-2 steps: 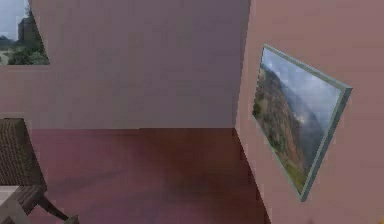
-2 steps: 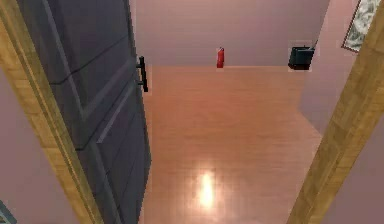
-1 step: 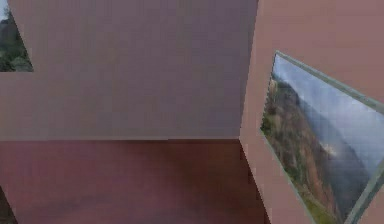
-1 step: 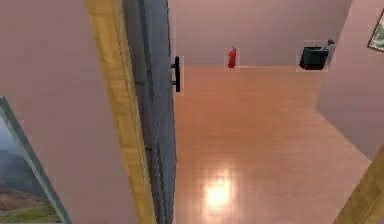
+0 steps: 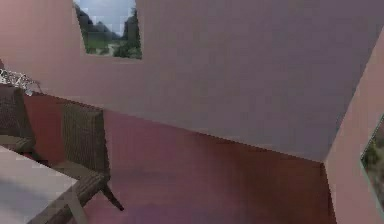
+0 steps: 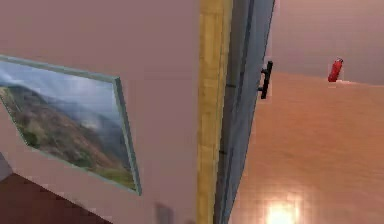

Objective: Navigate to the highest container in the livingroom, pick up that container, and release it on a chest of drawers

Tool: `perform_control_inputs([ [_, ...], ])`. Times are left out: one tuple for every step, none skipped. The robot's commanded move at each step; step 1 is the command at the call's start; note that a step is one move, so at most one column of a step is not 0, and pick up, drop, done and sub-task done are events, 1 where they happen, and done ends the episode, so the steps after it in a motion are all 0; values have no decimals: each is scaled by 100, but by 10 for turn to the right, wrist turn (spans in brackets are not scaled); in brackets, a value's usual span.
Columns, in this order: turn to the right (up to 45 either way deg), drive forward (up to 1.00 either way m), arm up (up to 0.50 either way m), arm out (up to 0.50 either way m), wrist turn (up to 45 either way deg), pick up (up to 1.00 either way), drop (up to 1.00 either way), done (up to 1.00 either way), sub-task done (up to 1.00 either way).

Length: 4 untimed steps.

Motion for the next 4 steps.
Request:
perform_control_inputs([
  [0,45,0,0,0,0,0,0,0],
  [-210,0,0,0,0,0,0,0,0],
  [0,95,0,0,0,0,0,0,0],
  [-420,0,0,0,0,0,0,0,0],
])
